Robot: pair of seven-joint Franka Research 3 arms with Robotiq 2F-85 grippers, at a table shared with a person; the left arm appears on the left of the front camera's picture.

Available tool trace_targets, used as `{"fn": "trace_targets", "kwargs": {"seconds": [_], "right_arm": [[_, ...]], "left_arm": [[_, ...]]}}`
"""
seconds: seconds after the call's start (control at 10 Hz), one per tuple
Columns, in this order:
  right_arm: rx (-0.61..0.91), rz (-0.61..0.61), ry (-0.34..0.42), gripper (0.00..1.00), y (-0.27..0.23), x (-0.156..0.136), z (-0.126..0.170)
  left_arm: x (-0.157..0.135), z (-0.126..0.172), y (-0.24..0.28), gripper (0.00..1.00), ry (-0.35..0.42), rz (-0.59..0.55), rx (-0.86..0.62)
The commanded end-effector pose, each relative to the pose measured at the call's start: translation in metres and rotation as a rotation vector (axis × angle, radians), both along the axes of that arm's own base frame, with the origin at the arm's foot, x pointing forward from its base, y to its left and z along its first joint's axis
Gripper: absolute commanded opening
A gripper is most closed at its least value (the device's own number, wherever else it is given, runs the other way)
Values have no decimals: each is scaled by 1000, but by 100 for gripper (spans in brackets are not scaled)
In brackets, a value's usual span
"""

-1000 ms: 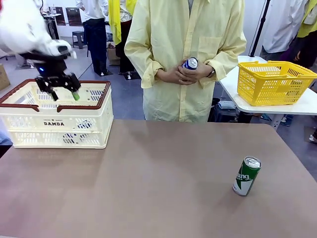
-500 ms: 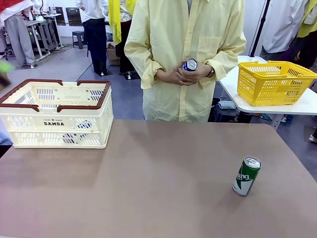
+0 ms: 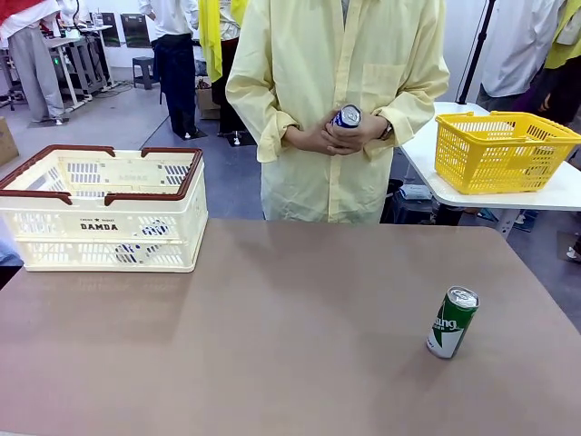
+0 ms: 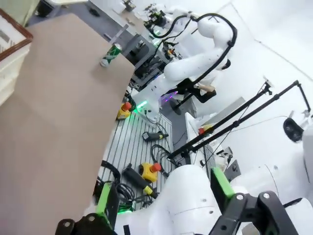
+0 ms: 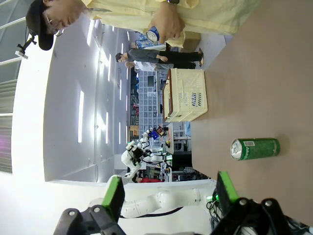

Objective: Place the drinks into the Shopping basket.
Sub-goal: Pick up one drink and place it into the Shopping basket.

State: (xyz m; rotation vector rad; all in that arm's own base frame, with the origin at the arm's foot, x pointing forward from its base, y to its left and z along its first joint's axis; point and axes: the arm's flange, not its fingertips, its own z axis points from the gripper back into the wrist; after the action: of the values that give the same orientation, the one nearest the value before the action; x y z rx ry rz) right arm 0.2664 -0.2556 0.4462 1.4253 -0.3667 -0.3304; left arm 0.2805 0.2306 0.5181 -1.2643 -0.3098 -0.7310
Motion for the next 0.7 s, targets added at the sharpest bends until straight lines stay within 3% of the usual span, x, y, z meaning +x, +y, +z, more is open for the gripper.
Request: {"fn": "trace_targets", "kwargs": {"seconds": [0.0, 0.6], "right_arm": [[10, -1, -1, 100, 0, -1, 5], [10, -1, -1, 100, 0, -1, 5]], "left_arm": [[5, 26, -15, 100, 17, 55, 73], [5, 26, -15, 100, 17, 55, 73]]}}
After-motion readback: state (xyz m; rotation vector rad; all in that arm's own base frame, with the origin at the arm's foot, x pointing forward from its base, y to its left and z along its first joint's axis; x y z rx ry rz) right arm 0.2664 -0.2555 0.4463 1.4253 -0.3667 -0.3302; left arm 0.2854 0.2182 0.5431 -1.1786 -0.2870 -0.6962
